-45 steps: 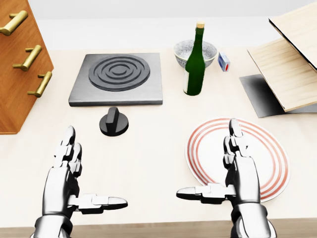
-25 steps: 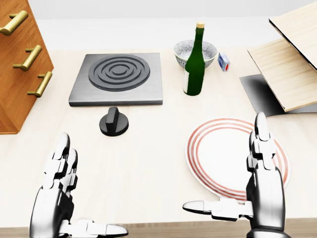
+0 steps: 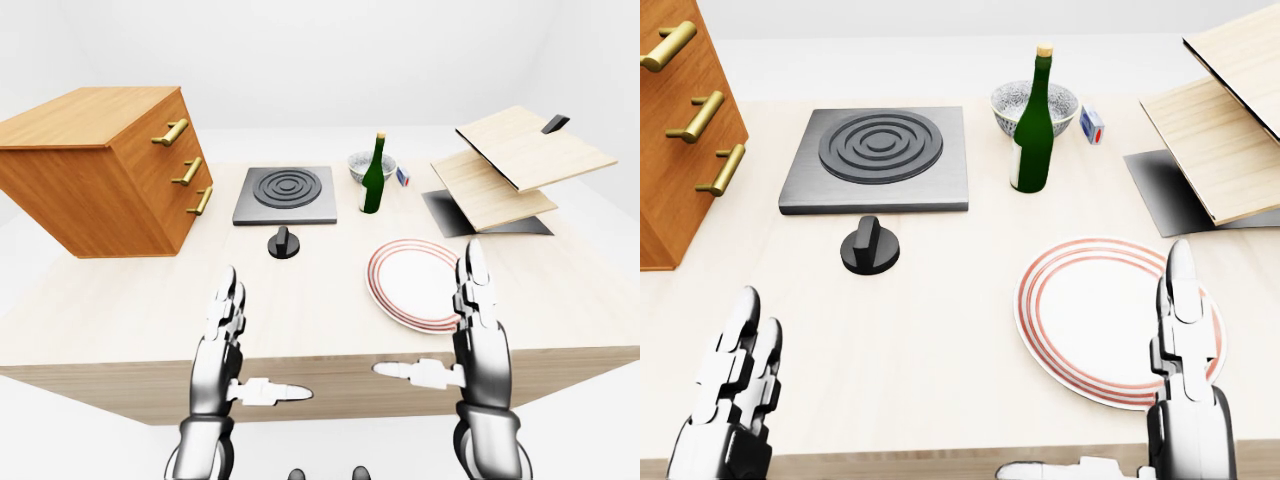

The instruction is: Turn on the stove.

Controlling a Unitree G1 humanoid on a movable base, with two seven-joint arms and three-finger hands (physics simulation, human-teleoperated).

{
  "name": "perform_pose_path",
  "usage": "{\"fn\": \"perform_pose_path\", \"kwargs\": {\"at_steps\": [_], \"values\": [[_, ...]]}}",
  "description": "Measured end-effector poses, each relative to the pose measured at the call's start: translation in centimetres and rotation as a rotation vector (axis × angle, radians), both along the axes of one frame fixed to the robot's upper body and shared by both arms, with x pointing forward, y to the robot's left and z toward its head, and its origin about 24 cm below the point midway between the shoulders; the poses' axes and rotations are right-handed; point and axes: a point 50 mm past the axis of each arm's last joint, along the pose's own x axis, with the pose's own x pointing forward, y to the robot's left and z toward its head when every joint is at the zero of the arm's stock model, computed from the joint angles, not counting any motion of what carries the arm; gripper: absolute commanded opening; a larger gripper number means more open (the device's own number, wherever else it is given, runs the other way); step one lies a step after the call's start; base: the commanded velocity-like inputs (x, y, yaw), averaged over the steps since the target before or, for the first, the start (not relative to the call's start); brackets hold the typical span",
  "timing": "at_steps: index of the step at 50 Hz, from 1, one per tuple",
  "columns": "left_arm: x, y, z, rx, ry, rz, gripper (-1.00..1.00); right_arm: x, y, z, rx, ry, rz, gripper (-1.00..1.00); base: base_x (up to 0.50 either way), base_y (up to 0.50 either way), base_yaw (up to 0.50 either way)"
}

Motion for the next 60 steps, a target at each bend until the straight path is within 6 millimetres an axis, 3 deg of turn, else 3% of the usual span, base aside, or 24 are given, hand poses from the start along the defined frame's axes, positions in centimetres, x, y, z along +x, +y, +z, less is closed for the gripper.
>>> {"fn": "perform_pose_path", "kwargs": {"at_steps": [23,42,60], "values": [[-0.9,0.0,0.9,-0.016,-0.022,-0.005,1.00,-1.0,0.4,-0.2,-0.029,0.016,0.000,1.00,0.00,0.00,0.00],[-0.8,0.1,1.0,-0.017,-0.029,-0.008,1.00,-1.2,0.1,-0.4,0.001,0.038,0.001,1.00,0.41,0.00,0.00],[-0.3,-0.1,1.0,-0.018,-0.040,-0.018,1.00,-2.0,0.8,0.2,0.050,0.015,0.035,1.00,0.01,0.00,0.00]]}}
